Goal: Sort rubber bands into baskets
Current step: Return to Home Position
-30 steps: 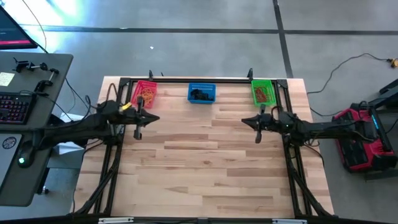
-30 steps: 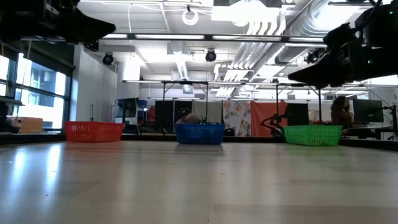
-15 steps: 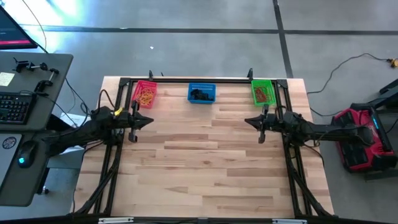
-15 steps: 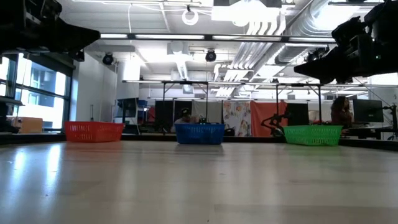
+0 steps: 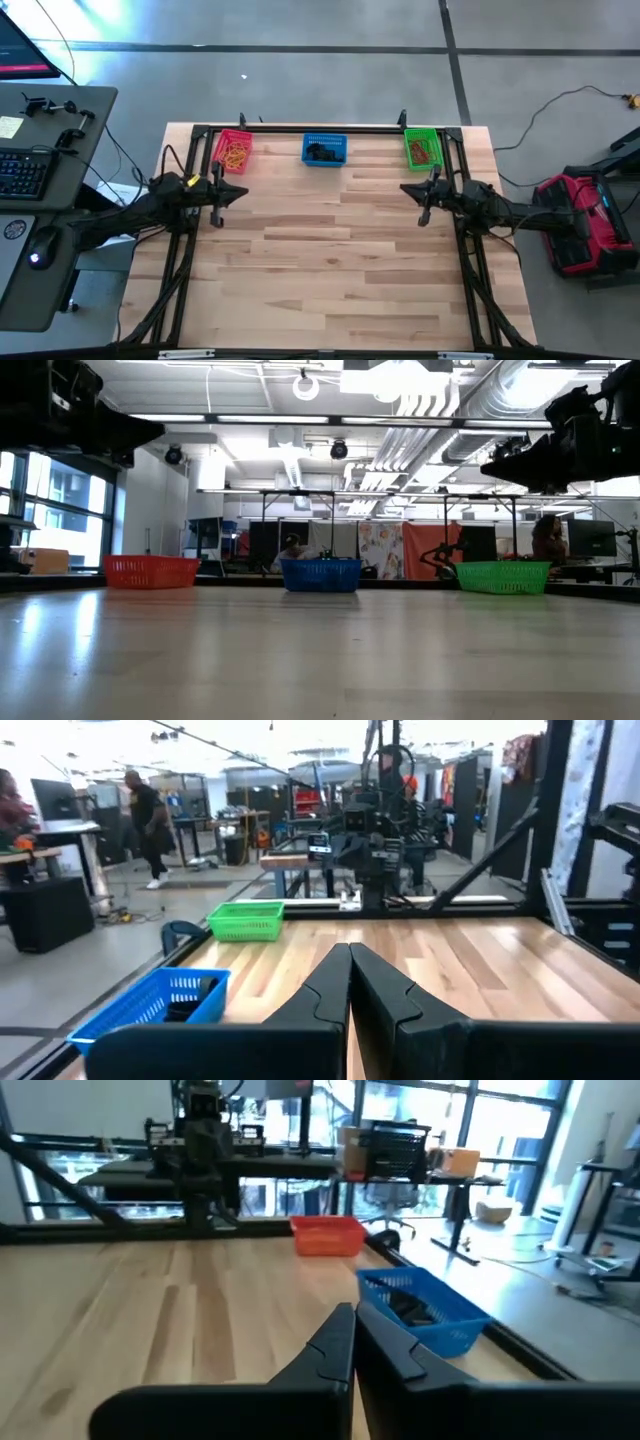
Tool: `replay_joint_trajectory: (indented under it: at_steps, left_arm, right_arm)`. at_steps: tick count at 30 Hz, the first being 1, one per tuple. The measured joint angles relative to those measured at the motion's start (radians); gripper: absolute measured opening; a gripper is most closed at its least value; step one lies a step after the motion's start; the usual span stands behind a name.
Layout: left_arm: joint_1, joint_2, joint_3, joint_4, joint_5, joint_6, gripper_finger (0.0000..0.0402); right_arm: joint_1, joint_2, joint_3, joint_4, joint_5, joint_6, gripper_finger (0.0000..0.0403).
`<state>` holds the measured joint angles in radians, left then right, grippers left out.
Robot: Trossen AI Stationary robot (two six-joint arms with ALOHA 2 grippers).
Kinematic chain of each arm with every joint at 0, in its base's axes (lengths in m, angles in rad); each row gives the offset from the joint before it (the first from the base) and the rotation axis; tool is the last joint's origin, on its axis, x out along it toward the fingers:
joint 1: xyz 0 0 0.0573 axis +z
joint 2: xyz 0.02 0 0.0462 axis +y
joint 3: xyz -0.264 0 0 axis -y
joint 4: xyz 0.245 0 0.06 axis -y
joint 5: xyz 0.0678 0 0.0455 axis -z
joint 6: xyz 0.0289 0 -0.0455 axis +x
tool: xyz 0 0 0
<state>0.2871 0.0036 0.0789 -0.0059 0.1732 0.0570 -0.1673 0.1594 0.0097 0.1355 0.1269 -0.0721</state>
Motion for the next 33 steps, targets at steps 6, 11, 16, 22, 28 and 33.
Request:
replay_joint_trajectory:
  at_steps: [6, 11, 16, 22, 28, 33]
  left_arm:
    - [0.001, 0.004, -0.068, 0.046, -0.083, 0.005, 0.0]
    - [0.0, 0.0, -0.068, 0.035, -0.079, 0.016, 0.0]
    - [0.001, 0.0, -0.067, 0.065, -0.099, 0.003, 0.0]
    - [0.001, 0.0, -0.067, 0.03, -0.1, -0.067, 0.0]
    - [0.001, 0.0, -0.067, 0.033, -0.081, -0.15, 0.0]
    - [0.0, 0.003, -0.067, 0.033, -0.096, -0.089, 0.0]
  right_arm:
    - [0.0, -0.033, 0.0, -0.094, 0.033, 0.004, 0.0]
    - [0.0, -0.035, 0.0, -0.095, 0.035, 0.048, 0.0]
    - [-0.001, -0.022, 0.0, -0.095, 0.037, 0.072, 0.0]
    - [-0.001, 0.008, 0.0, -0.095, 0.034, 0.047, 0.0]
    - [-0.003, 0.035, -0.001, -0.095, 0.039, 0.038, 0.0]
    - [-0.003, 0.038, -0.001, -0.095, 0.037, 0.057, 0.0]
